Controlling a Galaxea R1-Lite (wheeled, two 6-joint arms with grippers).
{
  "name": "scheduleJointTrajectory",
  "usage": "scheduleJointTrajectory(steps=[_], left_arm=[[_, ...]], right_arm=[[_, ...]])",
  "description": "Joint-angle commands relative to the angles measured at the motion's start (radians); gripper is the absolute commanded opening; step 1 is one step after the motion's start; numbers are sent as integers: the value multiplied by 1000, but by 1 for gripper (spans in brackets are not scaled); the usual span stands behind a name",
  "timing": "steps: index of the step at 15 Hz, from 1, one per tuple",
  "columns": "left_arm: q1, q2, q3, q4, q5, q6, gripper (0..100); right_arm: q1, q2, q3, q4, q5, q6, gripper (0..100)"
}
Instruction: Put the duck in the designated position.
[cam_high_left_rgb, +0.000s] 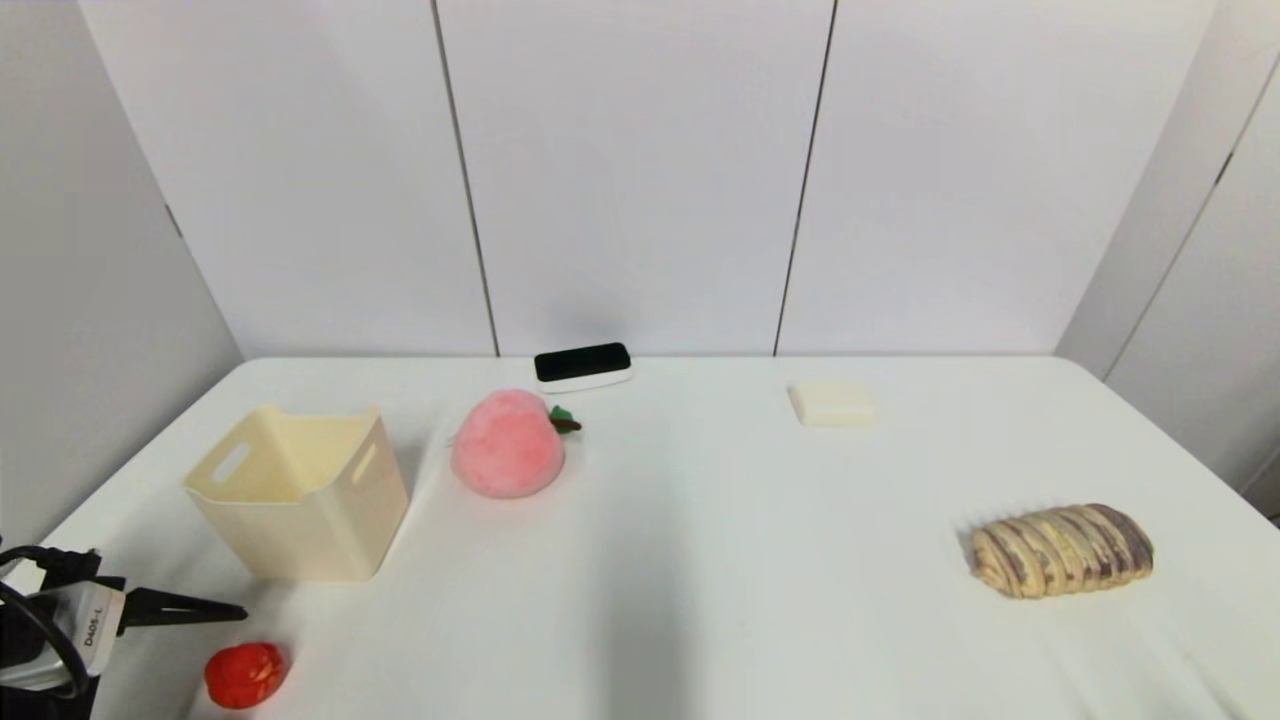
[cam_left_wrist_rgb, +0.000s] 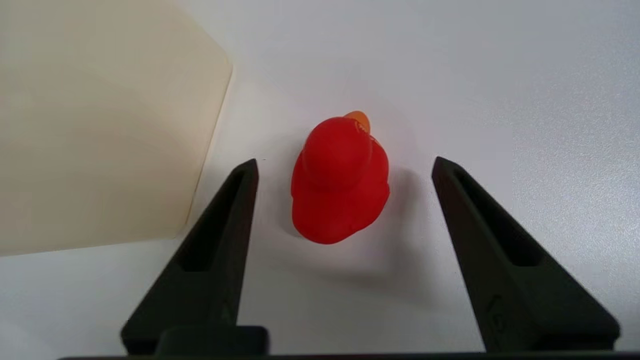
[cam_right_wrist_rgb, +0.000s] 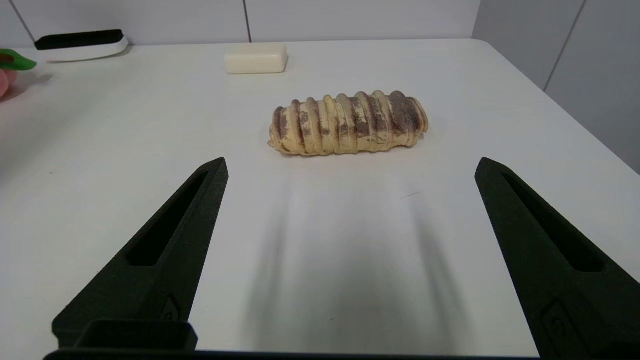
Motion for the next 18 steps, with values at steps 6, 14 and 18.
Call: scheduleJointTrajectory(steps=[6, 14, 18], left_arm=[[-1, -299, -602, 540, -2, -243, 100], [-61, -350, -1326, 558, 106, -1045, 100], [-332, -400, -1349, 460, 500, -1415, 100]], right_arm=[[0, 1, 9, -1, 0, 0, 100], [0, 1, 9, -1, 0, 0, 100], [0, 1, 9, -1, 0, 0, 100]])
